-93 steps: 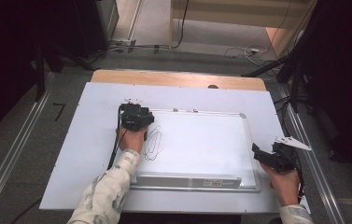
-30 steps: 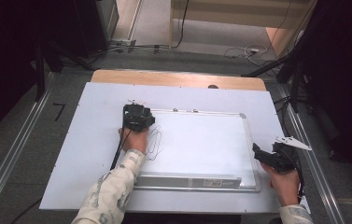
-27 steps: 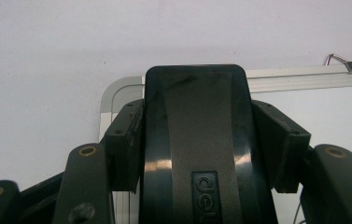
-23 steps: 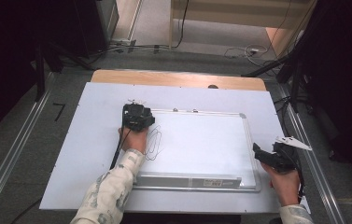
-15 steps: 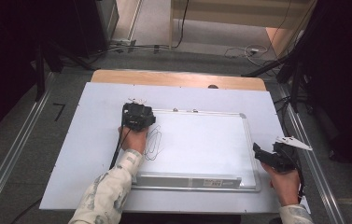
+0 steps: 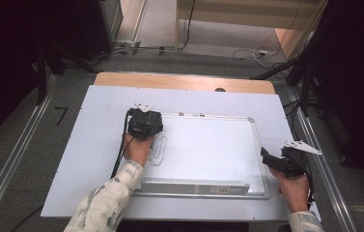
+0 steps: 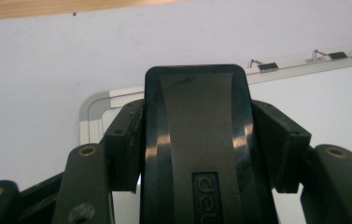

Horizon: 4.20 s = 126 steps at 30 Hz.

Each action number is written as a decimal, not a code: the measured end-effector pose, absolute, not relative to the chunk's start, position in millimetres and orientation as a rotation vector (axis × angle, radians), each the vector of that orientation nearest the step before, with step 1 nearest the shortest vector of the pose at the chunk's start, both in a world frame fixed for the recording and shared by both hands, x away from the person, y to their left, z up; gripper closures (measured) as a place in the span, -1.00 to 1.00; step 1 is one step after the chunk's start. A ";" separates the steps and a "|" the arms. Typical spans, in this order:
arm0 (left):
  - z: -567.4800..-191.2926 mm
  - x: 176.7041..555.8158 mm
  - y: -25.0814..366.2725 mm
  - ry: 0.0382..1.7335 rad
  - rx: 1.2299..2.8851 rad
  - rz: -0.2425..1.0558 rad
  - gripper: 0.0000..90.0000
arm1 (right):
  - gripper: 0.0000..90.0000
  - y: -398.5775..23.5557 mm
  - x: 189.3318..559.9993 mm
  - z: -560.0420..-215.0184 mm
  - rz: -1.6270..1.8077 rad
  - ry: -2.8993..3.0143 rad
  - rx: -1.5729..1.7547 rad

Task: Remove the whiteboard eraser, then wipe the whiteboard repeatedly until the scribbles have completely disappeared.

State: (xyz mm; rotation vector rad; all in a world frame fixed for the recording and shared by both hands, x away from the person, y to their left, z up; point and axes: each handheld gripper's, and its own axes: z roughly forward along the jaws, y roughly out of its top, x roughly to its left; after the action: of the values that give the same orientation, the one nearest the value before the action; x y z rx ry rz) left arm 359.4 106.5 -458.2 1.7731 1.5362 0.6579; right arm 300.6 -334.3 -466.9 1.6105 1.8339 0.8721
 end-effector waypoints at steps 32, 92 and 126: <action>-457.0 336.7 113.6 1.503 1.753 0.616 -0.09 | -0.67 -333.5 299.9 -467.1 0.864 1.834 1.612; -478.7 321.2 84.3 1.310 1.983 0.481 -0.09 | -0.67 -333.4 300.3 -468.4 0.849 1.844 1.608; -486.3 327.4 75.1 1.282 2.061 0.450 -0.15 | -0.67 -331.8 301.0 -468.9 0.838 1.844 1.609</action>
State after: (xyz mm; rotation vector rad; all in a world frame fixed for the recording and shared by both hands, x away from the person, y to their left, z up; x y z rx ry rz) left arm 327.4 75.1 -486.3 2.0607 1.2820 0.4500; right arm 301.0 -331.8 -468.9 1.6088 1.8443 0.8381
